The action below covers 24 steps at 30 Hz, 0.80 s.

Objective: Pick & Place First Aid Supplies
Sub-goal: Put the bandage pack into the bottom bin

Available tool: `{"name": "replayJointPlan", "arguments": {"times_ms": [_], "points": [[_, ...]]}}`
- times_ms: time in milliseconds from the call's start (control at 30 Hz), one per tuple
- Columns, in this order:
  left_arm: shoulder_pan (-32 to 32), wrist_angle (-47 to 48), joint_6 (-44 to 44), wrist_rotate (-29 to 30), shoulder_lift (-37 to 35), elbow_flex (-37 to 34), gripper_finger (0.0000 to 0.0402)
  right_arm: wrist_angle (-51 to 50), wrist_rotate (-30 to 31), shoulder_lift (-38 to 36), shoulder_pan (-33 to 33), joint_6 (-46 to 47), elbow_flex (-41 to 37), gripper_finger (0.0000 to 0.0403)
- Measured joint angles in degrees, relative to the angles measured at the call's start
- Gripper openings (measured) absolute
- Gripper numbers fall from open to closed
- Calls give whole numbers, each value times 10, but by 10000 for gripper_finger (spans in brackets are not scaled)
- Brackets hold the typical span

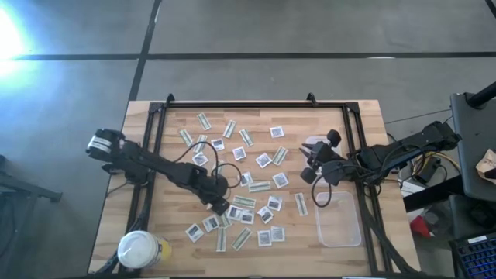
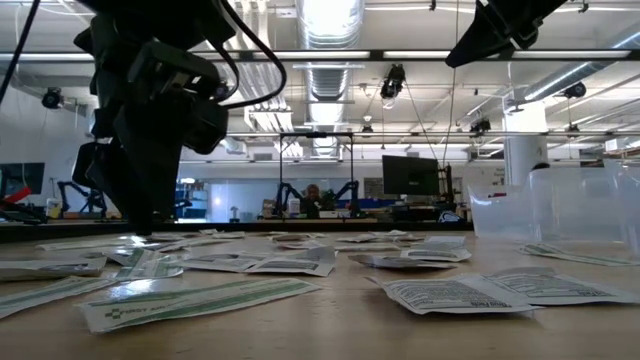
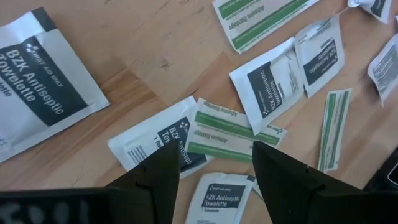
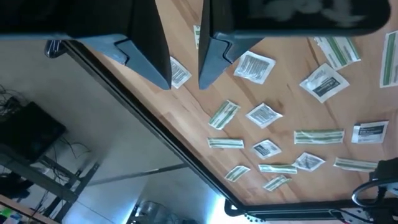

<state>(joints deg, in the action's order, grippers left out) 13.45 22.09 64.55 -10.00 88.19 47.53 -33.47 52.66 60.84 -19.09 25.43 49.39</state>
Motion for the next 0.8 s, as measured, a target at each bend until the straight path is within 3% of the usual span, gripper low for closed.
{"name": "replayJointPlan", "arguments": {"times_ms": [800], "points": [[5, -7, 0, 0, 23, 0, 193, 4, 6, 0, 0, -2, 0, 75]]}}
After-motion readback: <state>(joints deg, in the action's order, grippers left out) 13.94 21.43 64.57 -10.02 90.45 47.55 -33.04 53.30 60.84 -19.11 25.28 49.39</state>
